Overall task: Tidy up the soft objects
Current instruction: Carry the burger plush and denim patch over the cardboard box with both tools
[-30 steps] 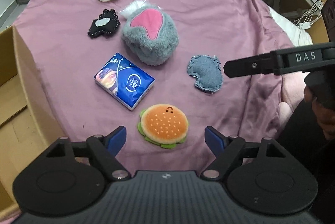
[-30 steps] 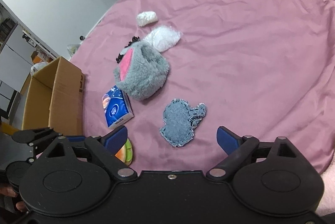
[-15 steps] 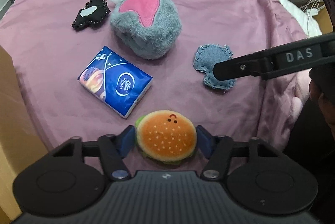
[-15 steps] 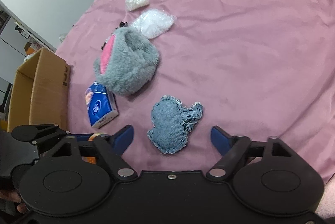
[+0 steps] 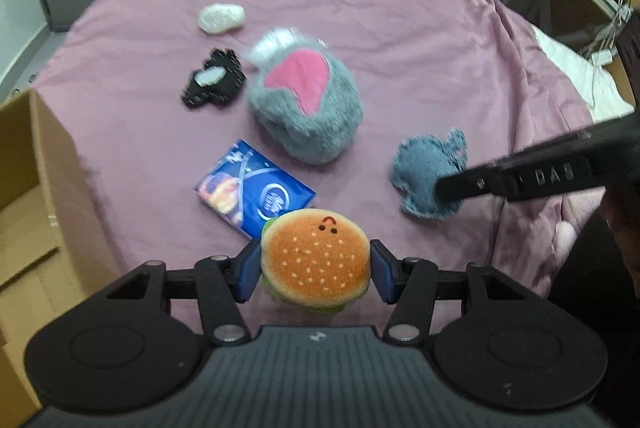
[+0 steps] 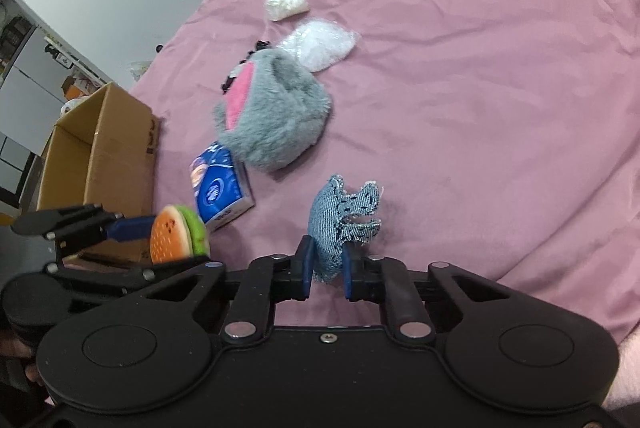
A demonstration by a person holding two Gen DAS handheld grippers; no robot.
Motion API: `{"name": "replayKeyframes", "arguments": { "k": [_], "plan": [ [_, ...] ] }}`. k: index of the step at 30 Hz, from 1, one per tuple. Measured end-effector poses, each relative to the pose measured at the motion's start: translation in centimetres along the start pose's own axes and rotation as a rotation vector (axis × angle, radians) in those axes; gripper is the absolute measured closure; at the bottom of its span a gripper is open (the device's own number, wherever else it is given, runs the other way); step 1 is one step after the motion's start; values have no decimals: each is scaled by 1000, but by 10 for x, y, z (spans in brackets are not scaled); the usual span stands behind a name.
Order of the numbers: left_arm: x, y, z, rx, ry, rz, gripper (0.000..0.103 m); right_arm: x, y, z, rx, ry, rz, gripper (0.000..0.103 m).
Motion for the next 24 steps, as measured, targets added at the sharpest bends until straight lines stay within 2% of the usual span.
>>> {"name": "replayKeyframes", "arguments": {
  "k": [6,18,24],
  "plan": [
    [30,9,3,2,32,-83,48,20,2,19,39,5,-53,92],
    [91,16,33,58,89,-230,48,55,34,64,130,-5,-176,92],
    [108,11,56,71,116,-264,48,58,36,90,135,30,-194,92]
  ]
}}
Point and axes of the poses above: each gripper's, at about its wrist camera, not at the fingertips, and x roughly against the way its jaws point, z to its left, y to its top, the point moved 9 cm from there along -x, roughly the way its jaws point, and after that the axes turned 3 degrees about y, right-handed, at the moved point
